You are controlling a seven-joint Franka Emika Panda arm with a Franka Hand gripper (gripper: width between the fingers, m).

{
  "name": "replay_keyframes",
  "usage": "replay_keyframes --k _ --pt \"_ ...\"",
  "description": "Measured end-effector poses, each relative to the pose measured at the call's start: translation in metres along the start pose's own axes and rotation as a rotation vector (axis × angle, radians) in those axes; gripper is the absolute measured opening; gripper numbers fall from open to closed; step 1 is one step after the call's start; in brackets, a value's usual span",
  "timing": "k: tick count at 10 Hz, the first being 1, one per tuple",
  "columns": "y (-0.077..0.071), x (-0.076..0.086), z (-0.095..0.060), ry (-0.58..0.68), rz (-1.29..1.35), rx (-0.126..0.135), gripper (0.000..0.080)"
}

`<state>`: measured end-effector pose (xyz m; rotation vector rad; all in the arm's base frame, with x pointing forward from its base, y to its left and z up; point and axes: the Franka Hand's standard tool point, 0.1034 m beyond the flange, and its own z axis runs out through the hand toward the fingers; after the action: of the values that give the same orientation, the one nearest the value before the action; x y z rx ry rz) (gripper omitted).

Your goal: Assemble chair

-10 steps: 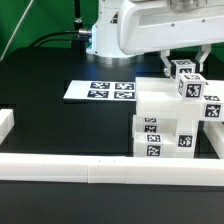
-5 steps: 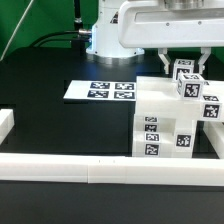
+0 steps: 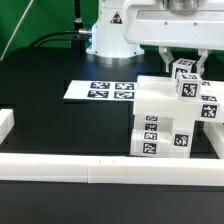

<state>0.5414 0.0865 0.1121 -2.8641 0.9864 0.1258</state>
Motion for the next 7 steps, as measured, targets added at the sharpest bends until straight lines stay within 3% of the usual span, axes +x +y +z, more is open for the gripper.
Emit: replay_keyframes --k 7 --pt "-0.0033 -0.0029 0.0008 -0.014 0.438 0.013 0.0284"
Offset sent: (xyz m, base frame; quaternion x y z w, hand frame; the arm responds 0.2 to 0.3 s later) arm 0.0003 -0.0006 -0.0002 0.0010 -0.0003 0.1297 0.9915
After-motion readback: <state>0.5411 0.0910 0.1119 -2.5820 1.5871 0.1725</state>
